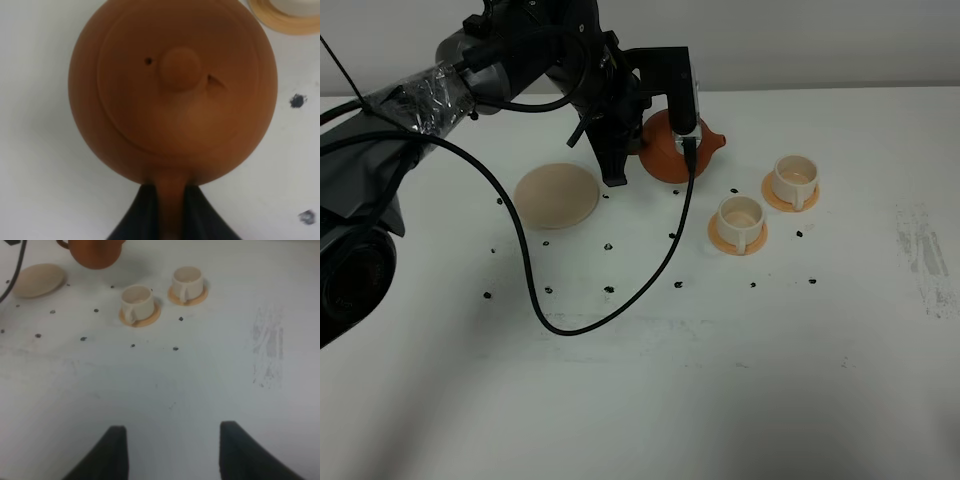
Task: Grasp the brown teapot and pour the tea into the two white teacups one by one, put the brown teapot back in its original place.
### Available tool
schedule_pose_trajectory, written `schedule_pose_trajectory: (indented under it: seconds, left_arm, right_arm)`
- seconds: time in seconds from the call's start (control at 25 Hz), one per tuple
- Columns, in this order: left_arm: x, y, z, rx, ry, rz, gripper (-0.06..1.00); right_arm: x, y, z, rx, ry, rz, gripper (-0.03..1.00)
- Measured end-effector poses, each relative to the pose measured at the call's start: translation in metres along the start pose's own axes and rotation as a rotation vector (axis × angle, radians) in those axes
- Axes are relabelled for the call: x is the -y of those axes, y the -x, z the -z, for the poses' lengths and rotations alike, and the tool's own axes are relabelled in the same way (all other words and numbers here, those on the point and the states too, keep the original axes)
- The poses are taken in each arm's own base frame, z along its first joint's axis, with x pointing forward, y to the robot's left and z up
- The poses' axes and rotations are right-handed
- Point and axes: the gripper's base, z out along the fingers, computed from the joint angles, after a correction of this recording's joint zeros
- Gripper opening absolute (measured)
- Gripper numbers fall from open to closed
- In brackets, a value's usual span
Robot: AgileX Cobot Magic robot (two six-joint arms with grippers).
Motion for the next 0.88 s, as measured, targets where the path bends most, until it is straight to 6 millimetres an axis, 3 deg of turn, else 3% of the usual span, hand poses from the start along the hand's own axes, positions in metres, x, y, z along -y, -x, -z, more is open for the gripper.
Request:
schedule_pose_trajectory:
  seconds: [0.48, 0.88]
  left_arm:
    - [0.004, 0.001, -0.018, 0.033, -0.025, -0.110, 0.13]
    - [0.005, 0.003, -0.018, 0.057, -0.028, -0.236, 0.13]
  right_arm:
    - [0.000, 0.000, 0.000, 0.000, -0.001, 0.000, 0.44]
    - [0.000, 0.000, 0.000, 0.000, -0.001, -0.003, 0.44]
